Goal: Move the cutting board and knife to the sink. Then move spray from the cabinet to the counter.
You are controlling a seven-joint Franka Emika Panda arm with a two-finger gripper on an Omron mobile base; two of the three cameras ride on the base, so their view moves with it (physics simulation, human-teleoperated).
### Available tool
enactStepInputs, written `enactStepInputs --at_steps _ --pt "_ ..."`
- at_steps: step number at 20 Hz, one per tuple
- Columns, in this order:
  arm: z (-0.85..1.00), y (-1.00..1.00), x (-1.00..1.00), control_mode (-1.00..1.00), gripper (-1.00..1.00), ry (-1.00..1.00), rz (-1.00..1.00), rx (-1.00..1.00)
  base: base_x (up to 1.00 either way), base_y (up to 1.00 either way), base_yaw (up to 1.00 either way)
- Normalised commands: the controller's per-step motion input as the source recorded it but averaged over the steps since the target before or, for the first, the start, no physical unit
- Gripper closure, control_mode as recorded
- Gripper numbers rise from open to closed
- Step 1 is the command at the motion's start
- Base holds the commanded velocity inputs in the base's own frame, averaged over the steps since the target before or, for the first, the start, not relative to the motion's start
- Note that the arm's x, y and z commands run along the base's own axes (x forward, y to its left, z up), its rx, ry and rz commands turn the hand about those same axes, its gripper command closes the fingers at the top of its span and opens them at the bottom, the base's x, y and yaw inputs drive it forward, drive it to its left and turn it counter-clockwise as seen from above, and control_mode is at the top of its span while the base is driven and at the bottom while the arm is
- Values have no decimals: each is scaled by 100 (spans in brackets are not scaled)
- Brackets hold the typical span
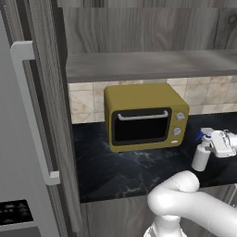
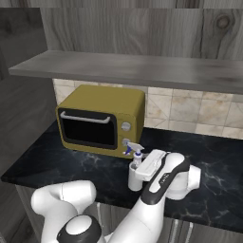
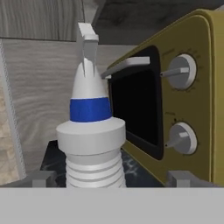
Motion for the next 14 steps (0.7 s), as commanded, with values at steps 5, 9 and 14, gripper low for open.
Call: enactStepInputs --at_steps 5,9,14 --pt "-2 -10 0 -100 -100 0 -1 0 0 0 0" --pt "0 -8 -3 -100 -100 0 -5 0 0 0 0" --pt "0 -4 -13 -100 -100 0 -4 0 0 0 0"
